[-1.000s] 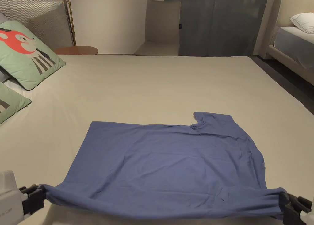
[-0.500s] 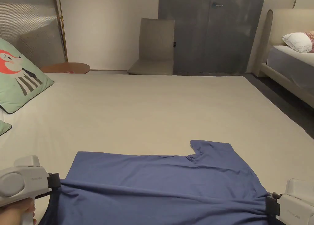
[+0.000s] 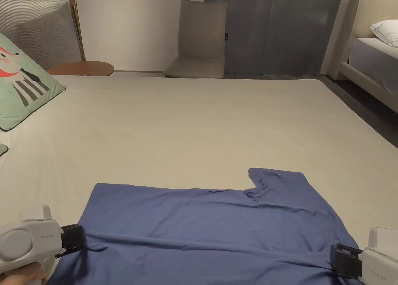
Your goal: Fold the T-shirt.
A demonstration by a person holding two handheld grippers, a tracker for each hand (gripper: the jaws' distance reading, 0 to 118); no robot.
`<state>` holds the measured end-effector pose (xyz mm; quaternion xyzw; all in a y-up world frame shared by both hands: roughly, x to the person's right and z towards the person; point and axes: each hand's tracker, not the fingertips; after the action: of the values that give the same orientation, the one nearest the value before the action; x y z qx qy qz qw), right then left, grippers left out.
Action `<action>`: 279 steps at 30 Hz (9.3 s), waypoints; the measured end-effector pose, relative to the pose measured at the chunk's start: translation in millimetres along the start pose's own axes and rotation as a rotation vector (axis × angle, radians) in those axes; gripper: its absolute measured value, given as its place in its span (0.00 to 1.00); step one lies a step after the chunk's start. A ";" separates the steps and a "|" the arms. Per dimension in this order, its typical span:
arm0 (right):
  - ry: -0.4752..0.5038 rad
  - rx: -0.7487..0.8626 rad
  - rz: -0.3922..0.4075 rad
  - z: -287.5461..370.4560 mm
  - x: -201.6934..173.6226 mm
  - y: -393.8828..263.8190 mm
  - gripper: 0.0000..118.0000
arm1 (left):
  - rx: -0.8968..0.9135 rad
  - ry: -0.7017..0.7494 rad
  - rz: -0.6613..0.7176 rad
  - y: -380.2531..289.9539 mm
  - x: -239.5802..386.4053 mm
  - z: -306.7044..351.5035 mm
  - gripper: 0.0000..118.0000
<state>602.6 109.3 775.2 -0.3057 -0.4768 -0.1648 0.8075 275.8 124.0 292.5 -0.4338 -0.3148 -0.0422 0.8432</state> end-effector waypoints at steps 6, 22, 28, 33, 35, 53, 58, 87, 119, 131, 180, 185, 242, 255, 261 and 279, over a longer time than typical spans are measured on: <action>-0.027 0.230 0.034 66.7 -0.8 5.4 0.92 | 0.241 -0.045 -0.160 -20.8 6.4 69.0 0.91; 0.035 0.377 0.005 145.8 -13.9 -8.8 0.00 | 0.336 -0.087 -0.195 -67.4 -14.1 143.4 0.00; 0.040 0.331 -0.008 140.8 -11.2 -21.2 0.00 | 0.113 -0.159 -0.138 -58.3 -34.2 103.7 0.02; 0.034 0.293 0.006 133.1 -7.1 -32.2 0.00 | 0.008 -0.083 -0.128 -52.4 -39.7 57.7 0.93; 0.026 0.276 0.001 130.0 -5.4 -35.8 0.00 | -0.017 -0.109 -0.111 -51.3 -41.7 46.7 0.86; 0.011 -0.053 -0.055 66.8 8.8 -60.1 0.89 | -0.028 -0.079 -0.152 -63.9 -21.1 59.3 0.04; 0.014 -0.154 -0.031 52.7 4.6 -73.8 0.44 | -0.021 -0.091 -0.146 -64.8 -20.7 66.1 0.04; 0.088 -0.219 -0.004 151.8 45.6 -112.8 0.12 | -0.157 -0.043 0.002 -186.8 -92.8 159.5 0.04; 0.104 0.524 -0.063 226.2 -36.6 -18.8 0.00 | 0.531 -0.142 -0.148 -98.6 10.4 238.4 0.01; 0.083 0.386 -0.058 176.0 -40.9 -22.3 0.00 | 0.130 -0.079 -0.041 -6.1 -27.1 81.3 0.56; 0.215 0.031 0.080 86.8 0.6 66.8 0.06 | 0.134 -0.052 -0.151 -19.1 -12.2 101.7 0.03; 0.223 0.080 0.057 147.0 16.1 45.4 0.06 | 0.174 -0.068 -0.138 -34.7 -28.2 146.0 0.03; 0.035 0.592 0.073 250.4 -98.7 -68.8 0.00 | 0.391 -0.336 -0.024 -141.4 -49.8 242.6 0.00; 0.030 0.518 0.097 254.2 -115.5 -81.7 0.00 | -0.124 -0.675 0.447 -154.9 -190.1 124.1 0.92; 0.028 0.499 0.111 257.0 -125.1 -82.1 0.00 | -0.163 -0.730 0.442 -167.4 -166.2 103.9 0.88; 0.058 0.477 0.124 250.5 -140.3 -78.3 0.00 | -0.004 -0.515 0.569 -154.7 -241.2 139.9 0.07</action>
<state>322.4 209.4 769.2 -0.1303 -0.4593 -0.0066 0.8786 -39.1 85.4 324.1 -0.5019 -0.3831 0.3034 0.7137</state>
